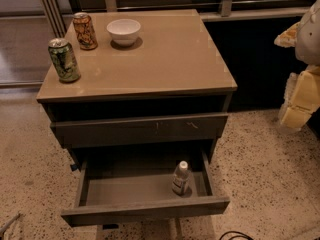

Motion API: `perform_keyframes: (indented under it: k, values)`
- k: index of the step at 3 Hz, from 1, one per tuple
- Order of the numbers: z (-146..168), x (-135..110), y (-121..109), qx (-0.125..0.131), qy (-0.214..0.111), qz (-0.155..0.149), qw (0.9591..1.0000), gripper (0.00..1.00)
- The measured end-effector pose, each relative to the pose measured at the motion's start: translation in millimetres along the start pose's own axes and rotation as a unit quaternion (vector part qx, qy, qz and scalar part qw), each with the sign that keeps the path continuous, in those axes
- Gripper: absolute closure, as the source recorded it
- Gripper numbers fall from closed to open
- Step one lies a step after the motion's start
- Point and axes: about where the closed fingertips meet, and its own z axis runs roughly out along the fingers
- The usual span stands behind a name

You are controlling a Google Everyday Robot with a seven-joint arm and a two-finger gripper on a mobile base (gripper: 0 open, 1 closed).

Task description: Pick blue plastic bottle from middle drawer and place on counter

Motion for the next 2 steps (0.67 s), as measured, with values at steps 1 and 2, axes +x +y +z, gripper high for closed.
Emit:
perform_keyframes:
  k: [1,2]
  values:
    - [0.0,0.0,0.0,0.000,0.000,0.000,1.0000,0.00]
    - [2.8,0.3,-0.4,0.001,-0.003,0.003,1.0000,0.18]
